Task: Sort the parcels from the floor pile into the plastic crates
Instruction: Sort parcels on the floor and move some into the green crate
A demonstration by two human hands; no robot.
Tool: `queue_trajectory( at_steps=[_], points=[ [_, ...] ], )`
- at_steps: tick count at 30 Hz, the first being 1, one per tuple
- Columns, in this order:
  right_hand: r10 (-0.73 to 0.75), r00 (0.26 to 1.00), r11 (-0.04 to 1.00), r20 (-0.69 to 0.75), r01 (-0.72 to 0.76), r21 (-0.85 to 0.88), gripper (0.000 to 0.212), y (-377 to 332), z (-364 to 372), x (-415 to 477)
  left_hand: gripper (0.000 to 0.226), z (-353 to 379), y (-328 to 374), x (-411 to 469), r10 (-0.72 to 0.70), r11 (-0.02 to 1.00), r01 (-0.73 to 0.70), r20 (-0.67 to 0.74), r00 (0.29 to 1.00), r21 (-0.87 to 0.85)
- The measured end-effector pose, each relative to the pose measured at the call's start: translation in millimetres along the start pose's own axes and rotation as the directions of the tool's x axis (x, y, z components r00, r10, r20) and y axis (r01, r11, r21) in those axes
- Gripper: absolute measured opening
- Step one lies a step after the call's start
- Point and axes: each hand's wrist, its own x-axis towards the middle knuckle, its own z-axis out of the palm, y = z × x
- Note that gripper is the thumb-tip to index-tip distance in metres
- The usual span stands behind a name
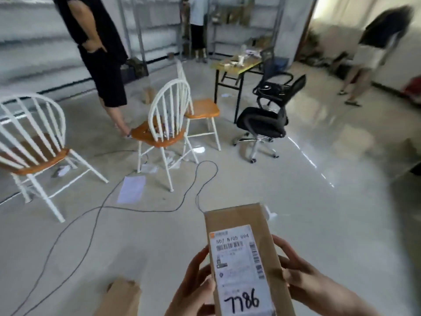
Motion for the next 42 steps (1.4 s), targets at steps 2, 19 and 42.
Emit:
queue_trajectory(
  at_steps=[2,19,42],
  points=[
    [-0.035,0.992,0.999,-0.122,0.039,0.026,0.104,18.8,-9.1,-49.6,0.101,24.9,-4.3,-9.1,-0.025,0.994,0.011,0.129,0.991,0.108],
    [-0.131,0.35,0.834,-0.927,0.544,0.087,0.104,173.2,-7.4,-496.6,0.098,418.8,-129.6,-79.5,-0.433,0.88,0.03,0.776,0.458,0.473],
    [0.237,-0.441,0.585,-0.865,0.776,-0.236,0.104,385.0,101.2,-879.7,0.095,795.7,-419.6,-374.2,-0.743,0.651,-0.135,0.591,-0.313,0.747]
  ],
)
